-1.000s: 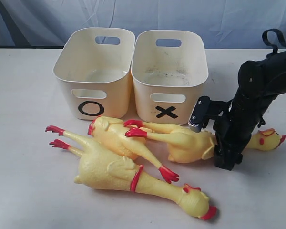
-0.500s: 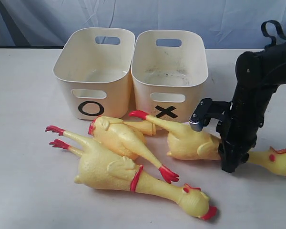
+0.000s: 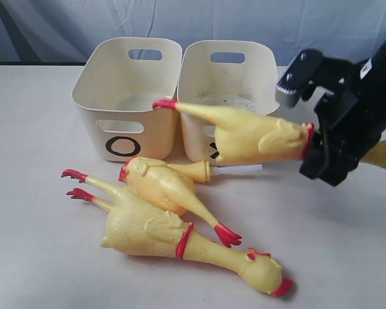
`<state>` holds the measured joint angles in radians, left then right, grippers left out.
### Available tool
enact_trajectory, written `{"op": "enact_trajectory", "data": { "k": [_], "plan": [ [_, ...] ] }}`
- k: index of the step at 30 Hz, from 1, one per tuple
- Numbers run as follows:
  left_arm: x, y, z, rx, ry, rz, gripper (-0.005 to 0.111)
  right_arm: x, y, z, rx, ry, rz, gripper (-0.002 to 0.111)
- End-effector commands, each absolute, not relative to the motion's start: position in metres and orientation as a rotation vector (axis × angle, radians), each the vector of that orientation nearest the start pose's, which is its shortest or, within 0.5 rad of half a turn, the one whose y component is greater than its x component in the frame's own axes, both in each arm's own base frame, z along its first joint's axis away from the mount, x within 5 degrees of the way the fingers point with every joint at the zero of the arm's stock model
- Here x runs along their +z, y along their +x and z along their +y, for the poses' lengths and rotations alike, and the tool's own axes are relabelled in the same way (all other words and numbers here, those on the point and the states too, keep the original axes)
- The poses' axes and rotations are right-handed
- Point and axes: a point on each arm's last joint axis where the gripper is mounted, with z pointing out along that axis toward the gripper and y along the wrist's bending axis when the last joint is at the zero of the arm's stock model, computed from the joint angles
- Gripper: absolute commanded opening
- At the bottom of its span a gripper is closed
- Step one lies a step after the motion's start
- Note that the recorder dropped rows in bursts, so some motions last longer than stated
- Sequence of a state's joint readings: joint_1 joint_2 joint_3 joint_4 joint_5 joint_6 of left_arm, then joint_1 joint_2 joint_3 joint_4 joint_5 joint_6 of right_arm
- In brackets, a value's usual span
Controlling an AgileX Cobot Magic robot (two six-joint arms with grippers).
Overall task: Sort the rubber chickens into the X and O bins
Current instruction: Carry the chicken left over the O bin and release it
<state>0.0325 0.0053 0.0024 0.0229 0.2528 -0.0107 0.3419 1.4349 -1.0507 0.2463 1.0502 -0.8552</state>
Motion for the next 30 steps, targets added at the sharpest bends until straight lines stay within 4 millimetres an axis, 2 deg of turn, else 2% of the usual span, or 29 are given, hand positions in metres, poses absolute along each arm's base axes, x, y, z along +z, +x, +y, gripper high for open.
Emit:
{"op": "enact_trajectory", "data": {
  "k": [1, 4, 8, 11, 12, 16, 17, 19, 22, 26, 29, 30],
  "plan": [
    [0.192, 0.055, 0.002, 0.032, -0.022, 1.721, 0.000, 0.321, 0.236, 0.115, 0.343, -1.286, 2.235, -0.001],
    [0.192, 0.055, 0.002, 0.032, -0.022, 1.721, 0.000, 0.344, 0.237, 0.127, 0.513, -1.082, 2.118, -0.001],
    [0.192, 0.055, 0.002, 0.032, -0.022, 1.721, 0.000, 0.355, 0.246, 0.139, 0.718, -0.857, 2.028, -0.001],
    [0.192, 0.055, 0.002, 0.032, -0.022, 1.721, 0.000, 0.352, 0.257, 0.147, 0.802, -0.811, 1.969, -0.001],
    [0.192, 0.055, 0.002, 0.032, -0.022, 1.721, 0.000, 0.344, 0.269, 0.152, 0.856, -0.750, 1.966, -0.001],
    [0.192, 0.055, 0.002, 0.032, -0.022, 1.721, 0.000, 0.327, 0.294, 0.162, 0.945, -0.638, 1.929, -0.001],
    [0.192, 0.055, 0.002, 0.032, -0.022, 1.721, 0.000, 0.324, 0.302, 0.169, 1.026, -0.629, 1.833, -0.001],
    [0.192, 0.055, 0.002, 0.032, -0.022, 1.721, 0.000, 0.321, 0.306, 0.177, 1.074, -0.690, 1.709, -0.001],
    [0.192, 0.055, 0.002, 0.032, -0.022, 1.721, 0.000, 0.318, 0.313, 0.200, 0.987, -0.867, 1.603, -0.001],
    [0.192, 0.055, 0.002, 0.032, -0.022, 1.721, 0.000, 0.314, 0.324, 0.253, 1.013, -0.969, 1.544, -0.001],
    [0.192, 0.055, 0.002, 0.032, -0.022, 1.721, 0.000, 0.314, 0.341, 0.292, 0.954, -0.995, 1.497, -0.001],
    [0.192, 0.055, 0.002, 0.032, -0.022, 1.721, 0.000, 0.314, 0.346, 0.298, 0.940, -0.989, 1.494, -0.001]
  ]
}}
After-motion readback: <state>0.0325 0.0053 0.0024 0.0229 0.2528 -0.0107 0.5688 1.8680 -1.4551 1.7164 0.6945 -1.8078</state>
